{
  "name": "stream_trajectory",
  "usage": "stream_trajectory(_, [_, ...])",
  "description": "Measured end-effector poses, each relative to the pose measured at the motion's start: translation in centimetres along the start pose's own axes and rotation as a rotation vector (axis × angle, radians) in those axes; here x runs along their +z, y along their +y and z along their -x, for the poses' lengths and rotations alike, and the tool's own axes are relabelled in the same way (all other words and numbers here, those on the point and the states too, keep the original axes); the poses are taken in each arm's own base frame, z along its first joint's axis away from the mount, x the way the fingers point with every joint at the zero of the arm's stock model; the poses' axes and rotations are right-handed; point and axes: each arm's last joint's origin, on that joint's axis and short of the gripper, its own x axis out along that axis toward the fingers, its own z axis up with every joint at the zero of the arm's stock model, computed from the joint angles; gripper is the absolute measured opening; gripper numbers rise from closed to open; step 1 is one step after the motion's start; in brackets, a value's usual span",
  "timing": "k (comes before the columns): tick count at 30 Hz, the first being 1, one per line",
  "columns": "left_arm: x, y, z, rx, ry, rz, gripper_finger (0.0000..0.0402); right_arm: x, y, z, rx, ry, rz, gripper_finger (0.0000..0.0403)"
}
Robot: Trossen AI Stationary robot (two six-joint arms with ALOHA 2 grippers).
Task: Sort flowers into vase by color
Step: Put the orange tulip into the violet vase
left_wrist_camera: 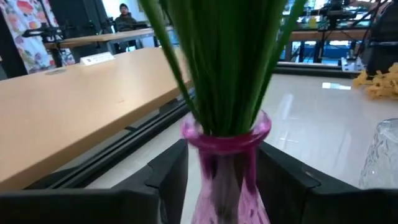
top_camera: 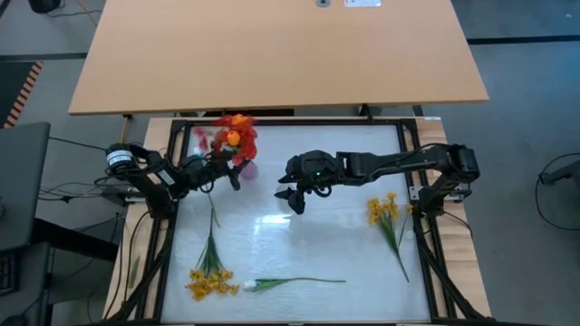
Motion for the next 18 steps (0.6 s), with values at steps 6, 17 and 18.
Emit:
stream_trajectory(6, [-0.2,0.0,0.4,-0.013,0.015,0.004,0.0184,0.0,0.0,0.0,0.000,0.000,0.004,0.0270])
stream_trajectory(17, [-0.6,-0.6,1.4,-0.040,0.087,0.117,0.0188,0.0,0.0,0.0,0.007,0.001,0.067,0.0270])
stream_trajectory(18, [-0.4,-0.7,1.4,-0.039,0.079,0.109,0.0188,0.0,0.0,0.0,0.007,0.001,0.068,0.0270])
